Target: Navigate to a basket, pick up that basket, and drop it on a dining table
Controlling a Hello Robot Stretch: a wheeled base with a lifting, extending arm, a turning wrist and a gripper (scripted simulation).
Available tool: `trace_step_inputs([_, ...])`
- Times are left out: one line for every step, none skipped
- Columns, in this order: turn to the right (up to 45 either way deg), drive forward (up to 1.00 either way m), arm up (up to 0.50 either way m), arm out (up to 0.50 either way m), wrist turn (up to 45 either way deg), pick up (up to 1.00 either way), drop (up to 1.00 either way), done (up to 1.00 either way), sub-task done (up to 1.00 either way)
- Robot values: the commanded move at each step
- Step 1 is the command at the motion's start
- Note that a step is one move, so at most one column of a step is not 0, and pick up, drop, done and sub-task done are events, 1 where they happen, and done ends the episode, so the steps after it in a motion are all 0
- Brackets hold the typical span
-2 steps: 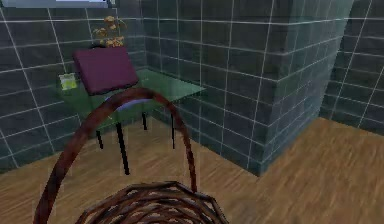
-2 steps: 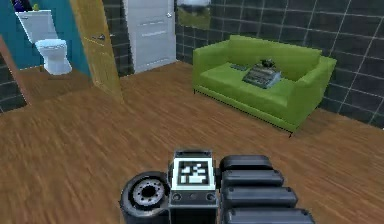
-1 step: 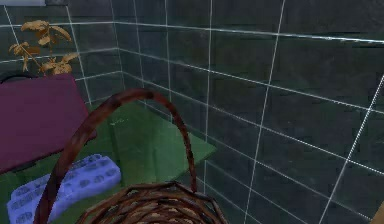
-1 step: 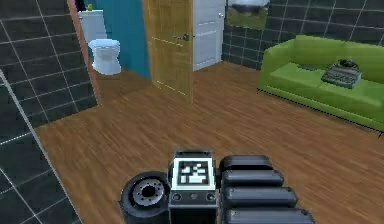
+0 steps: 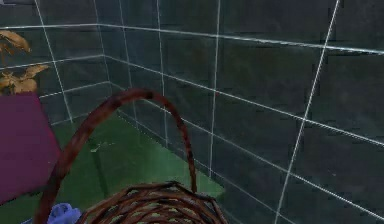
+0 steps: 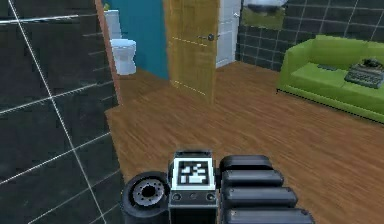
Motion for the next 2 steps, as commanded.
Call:
trace_step_inputs([15.0,0.00,0.00,0.00,0.0,0.00,0.00,0.00,0.00])
trace_step_inputs([-24.0,0.00,0.00,0.00,0.0,0.00,0.00,0.00,0.00])
